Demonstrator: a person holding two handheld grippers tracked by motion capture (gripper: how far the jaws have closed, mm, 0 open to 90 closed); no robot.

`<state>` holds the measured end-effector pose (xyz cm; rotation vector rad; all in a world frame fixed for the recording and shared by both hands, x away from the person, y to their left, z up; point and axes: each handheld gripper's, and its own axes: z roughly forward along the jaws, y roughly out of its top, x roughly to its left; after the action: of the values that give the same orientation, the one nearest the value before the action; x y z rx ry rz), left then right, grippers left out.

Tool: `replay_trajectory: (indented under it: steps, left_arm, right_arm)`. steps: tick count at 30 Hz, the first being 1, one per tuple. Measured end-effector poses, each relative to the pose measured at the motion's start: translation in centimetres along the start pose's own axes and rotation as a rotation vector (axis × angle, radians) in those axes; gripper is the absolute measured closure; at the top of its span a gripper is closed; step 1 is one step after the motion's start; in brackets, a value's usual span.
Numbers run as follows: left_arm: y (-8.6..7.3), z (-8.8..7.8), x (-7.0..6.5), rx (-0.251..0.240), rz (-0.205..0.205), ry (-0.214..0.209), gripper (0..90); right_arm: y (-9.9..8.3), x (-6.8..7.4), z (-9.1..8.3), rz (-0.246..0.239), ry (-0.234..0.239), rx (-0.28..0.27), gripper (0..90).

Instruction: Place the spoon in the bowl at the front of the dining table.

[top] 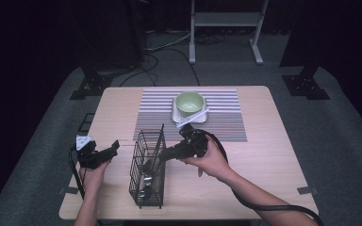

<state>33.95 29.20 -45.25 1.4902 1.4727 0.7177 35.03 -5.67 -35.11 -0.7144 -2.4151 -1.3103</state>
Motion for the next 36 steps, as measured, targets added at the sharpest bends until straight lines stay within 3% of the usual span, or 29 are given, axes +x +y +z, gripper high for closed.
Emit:
replay_trajectory:
  steps: [7,16,36]
  left_arm:
    - [0.0,0.0,0.0,-0.001,-0.002,0.0,1.6]
    - [0.0,0.0,0.1,-0.001,-0.002,0.002,1.6]
    - [0.0,0.1,0.0,-0.001,0.002,-0.001,1.6]
  right_arm:
    - [0.1,0.0,0.0,0.003,-0.019,0.009,87.7]
    - [0.1,0.4,-0.2,-0.006,-0.044,-0.015,88.7]
    - [1.0,1.0,-2.5,0.002,-0.021,-0.08,88.8]
